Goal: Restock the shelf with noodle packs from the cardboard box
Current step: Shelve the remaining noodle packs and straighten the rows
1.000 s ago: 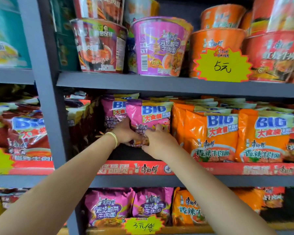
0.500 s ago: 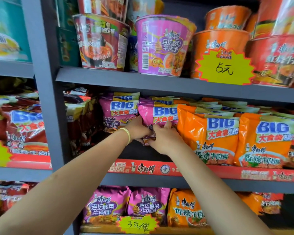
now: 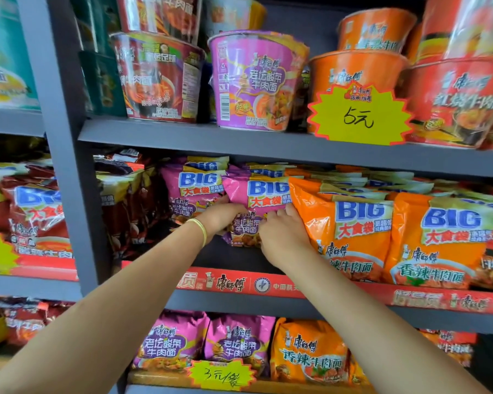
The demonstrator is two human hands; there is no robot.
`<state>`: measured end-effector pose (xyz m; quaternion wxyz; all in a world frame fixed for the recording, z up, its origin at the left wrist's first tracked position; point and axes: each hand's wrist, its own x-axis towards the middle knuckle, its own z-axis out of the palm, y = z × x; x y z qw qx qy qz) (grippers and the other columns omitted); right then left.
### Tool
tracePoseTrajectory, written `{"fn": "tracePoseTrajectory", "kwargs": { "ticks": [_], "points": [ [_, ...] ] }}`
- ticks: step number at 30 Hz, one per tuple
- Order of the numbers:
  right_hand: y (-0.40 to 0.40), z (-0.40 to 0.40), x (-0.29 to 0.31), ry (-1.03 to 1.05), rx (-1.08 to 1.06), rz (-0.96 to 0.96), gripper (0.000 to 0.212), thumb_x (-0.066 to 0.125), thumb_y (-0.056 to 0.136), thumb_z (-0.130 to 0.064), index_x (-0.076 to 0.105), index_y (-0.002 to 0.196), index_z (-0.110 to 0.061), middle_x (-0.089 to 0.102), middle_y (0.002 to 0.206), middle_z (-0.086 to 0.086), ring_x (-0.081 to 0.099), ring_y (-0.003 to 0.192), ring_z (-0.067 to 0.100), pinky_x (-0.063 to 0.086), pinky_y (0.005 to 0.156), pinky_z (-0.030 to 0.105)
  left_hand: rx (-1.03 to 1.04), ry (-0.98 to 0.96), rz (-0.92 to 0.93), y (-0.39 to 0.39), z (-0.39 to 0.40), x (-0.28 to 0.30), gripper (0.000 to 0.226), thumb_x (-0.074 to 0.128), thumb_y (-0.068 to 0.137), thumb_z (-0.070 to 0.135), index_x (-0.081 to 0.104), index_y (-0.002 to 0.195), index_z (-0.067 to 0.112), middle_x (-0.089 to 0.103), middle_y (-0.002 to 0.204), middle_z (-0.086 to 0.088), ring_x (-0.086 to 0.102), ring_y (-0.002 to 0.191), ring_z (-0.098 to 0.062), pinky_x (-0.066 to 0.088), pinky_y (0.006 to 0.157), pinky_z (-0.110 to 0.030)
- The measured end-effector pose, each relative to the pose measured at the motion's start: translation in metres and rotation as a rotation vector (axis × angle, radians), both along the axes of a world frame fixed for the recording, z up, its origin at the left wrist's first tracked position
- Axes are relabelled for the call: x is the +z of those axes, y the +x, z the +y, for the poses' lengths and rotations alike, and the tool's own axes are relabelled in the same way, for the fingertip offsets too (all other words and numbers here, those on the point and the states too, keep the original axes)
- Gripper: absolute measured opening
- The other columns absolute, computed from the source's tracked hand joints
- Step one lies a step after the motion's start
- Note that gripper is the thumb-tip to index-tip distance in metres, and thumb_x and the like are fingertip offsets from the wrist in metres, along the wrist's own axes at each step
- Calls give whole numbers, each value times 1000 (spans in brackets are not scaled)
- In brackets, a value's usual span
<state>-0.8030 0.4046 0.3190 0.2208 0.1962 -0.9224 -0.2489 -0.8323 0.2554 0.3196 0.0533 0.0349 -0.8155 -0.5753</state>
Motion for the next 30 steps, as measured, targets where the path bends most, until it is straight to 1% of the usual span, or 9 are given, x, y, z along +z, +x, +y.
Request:
{"fn": "tracePoseTrajectory", "kwargs": {
  "ticks": [5, 11, 17, 19, 21, 24, 27, 28, 30],
  "points": [
    [-7, -8, 5, 2, -37, -31, 39, 56, 94, -29, 58, 131, -17, 54, 133, 10, 47, 126, 30, 21, 113, 45, -1, 11, -63, 2, -8, 2, 36, 53, 97, 40, 51, 128, 22, 59, 132, -4, 55, 122, -25, 53, 97, -44],
    [-1, -8, 7, -154, 126, -11, 27, 59, 93, -26, 64, 119, -18, 62, 120, 8, 55, 115, 29, 34, 103, 42, 79, -338, 7, 7, -10, 1, 61, 51, 91, 55, 47, 138, 16, 61, 129, -9, 60, 114, -31, 50, 100, -48],
    [16, -8, 2, -480, 470, -15, 21, 56, 96, -23, 62, 114, -14, 63, 111, 6, 62, 100, 24, 52, 82, 36, 171, -394, 220, 37, -13, 4, 32, 60, 93, 29, 62, 122, 14, 67, 115, 0, 61, 111, -22, 47, 97, -36],
    [25, -13, 0, -620, 593, -27, 14, 53, 97, -26, 62, 101, -15, 64, 98, 2, 63, 85, 20, 52, 67, 33, 393, -334, 369, 63, -22, 3, 26, 58, 92, 22, 66, 116, 15, 70, 105, 2, 64, 99, -19, 49, 89, -31],
    [38, -25, -5, -759, 723, -61, 14, 53, 96, -25, 57, 88, -15, 60, 80, -1, 59, 69, 21, 42, 53, 30, 556, -206, 559, 105, -32, -2, 22, 54, 88, 19, 71, 101, 19, 71, 83, 1, 66, 75, -17, 54, 74, -31],
    [71, -61, -25, -958, 967, -231, 16, 57, 93, -22, 55, 80, -13, 55, 66, 0, 52, 59, 23, 35, 49, 34, 689, -176, 649, 184, -48, -32, 21, 51, 87, 16, 71, 87, 22, 62, 60, 1, 57, 53, -16, 48, 56, -28],
    [120, -120, -61, -978, 1165, -547, 15, 57, 92, -26, 59, 80, -16, 53, 62, -3, 50, 57, 23, 42, 53, 38, 920, -339, 471, 264, -80, -87, 24, 48, 83, 31, 71, 87, 25, 59, 55, 2, 55, 51, -18, 45, 53, -30],
    [140, -141, -74, -948, 1204, -650, 16, 56, 92, -28, 60, 80, -18, 55, 61, -2, 53, 57, 24, 44, 53, 38, 997, -433, 337, 291, -93, -106, 27, 47, 83, 35, 72, 89, 26, 60, 57, 2, 57, 53, -17, 46, 53, -31],
    [185, -185, -107, -830, 1248, -860, 15, 58, 92, -26, 62, 81, -17, 58, 62, 0, 54, 60, 23, 45, 56, 39, 1101, -594, -77, 350, -124, -147, 28, 49, 88, 38, 72, 97, 25, 69, 75, 0, 66, 75, -25, 53, 65, -36]
  ]
}}
